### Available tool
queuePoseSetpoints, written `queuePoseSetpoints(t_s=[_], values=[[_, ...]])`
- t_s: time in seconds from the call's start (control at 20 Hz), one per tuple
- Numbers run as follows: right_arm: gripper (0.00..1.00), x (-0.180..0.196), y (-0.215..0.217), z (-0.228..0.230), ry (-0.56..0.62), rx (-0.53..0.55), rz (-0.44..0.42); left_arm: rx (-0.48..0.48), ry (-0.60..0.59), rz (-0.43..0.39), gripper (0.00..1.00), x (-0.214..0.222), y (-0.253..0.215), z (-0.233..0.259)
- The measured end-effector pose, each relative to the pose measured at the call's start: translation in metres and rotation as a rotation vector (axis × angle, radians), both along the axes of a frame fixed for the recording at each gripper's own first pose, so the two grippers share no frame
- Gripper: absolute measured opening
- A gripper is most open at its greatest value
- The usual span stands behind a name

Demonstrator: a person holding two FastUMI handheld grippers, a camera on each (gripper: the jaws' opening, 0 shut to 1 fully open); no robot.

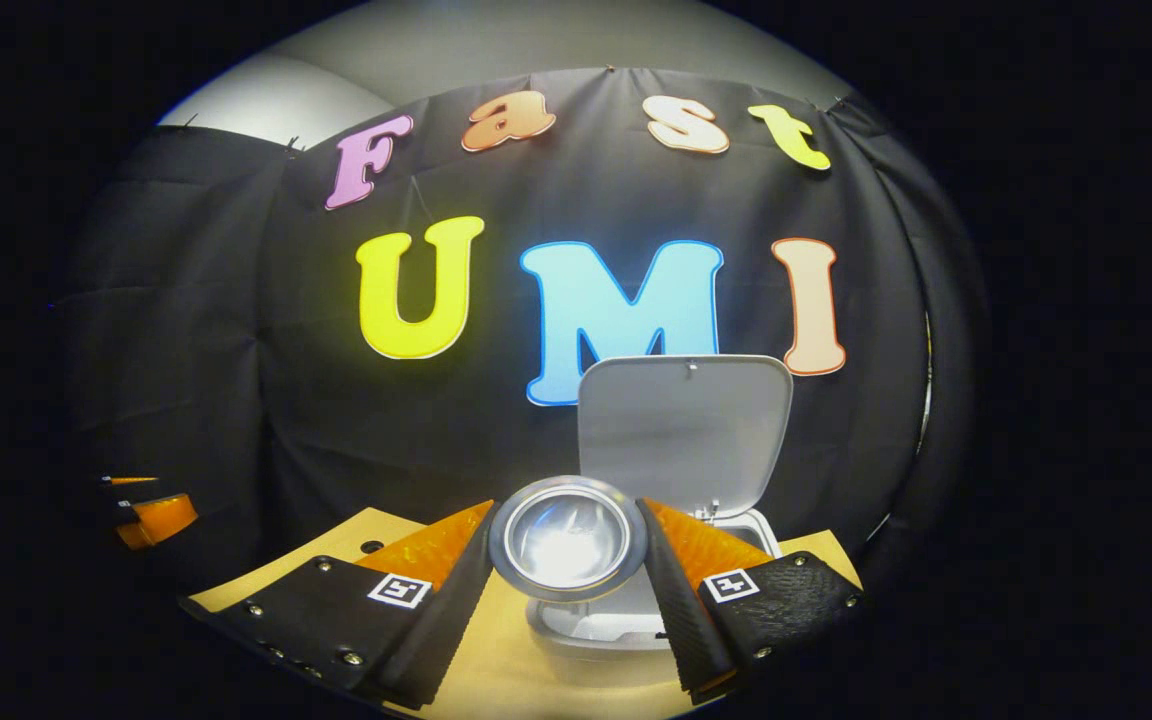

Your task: Press the lid of the desktop garbage bin to open it, pick up the crumpled paper on the desktop and throw it into the bin, then pick up the pop can on the desktop and drop it into the bin, and finally close the garbage bin lid.

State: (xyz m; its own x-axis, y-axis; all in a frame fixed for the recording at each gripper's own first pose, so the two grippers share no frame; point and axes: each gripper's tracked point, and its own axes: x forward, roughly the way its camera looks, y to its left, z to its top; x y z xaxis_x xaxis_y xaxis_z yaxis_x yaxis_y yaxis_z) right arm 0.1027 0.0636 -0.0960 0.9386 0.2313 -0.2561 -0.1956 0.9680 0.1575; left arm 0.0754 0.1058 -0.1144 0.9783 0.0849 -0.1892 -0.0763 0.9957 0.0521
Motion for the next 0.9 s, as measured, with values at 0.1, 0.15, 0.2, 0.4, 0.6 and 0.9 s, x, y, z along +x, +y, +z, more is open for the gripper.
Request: queuePoseSetpoints(t_s=[0.1, 0.15, 0.2, 0.4, 0.6, 0.9], values=[[0.84, 0.002, -0.008, -0.006, 0.012, -0.013, -0.016, -0.002, 0.002, -0.003, 1.00, 0.001, 0.000, -0.002], [0.84, 0.002, -0.011, -0.009, 0.019, -0.019, -0.020, -0.003, 0.005, -0.003, 1.00, 0.001, 0.000, -0.002], [0.84, 0.004, -0.013, -0.012, 0.024, -0.025, -0.027, -0.004, 0.007, -0.003, 1.00, 0.002, 0.000, -0.004], [0.84, 0.004, -0.013, -0.021, 0.052, -0.014, -0.029, -0.001, 0.010, -0.001, 1.00, 0.004, 0.000, -0.005], [0.86, 0.002, -0.012, -0.029, 0.071, 0.005, -0.023, -0.005, 0.014, 0.003, 0.95, 0.005, 0.002, -0.007], [0.87, -0.001, -0.013, -0.033, 0.079, 0.002, -0.024, -0.014, 0.021, 0.012, 1.00, 0.001, 0.006, -0.010]])
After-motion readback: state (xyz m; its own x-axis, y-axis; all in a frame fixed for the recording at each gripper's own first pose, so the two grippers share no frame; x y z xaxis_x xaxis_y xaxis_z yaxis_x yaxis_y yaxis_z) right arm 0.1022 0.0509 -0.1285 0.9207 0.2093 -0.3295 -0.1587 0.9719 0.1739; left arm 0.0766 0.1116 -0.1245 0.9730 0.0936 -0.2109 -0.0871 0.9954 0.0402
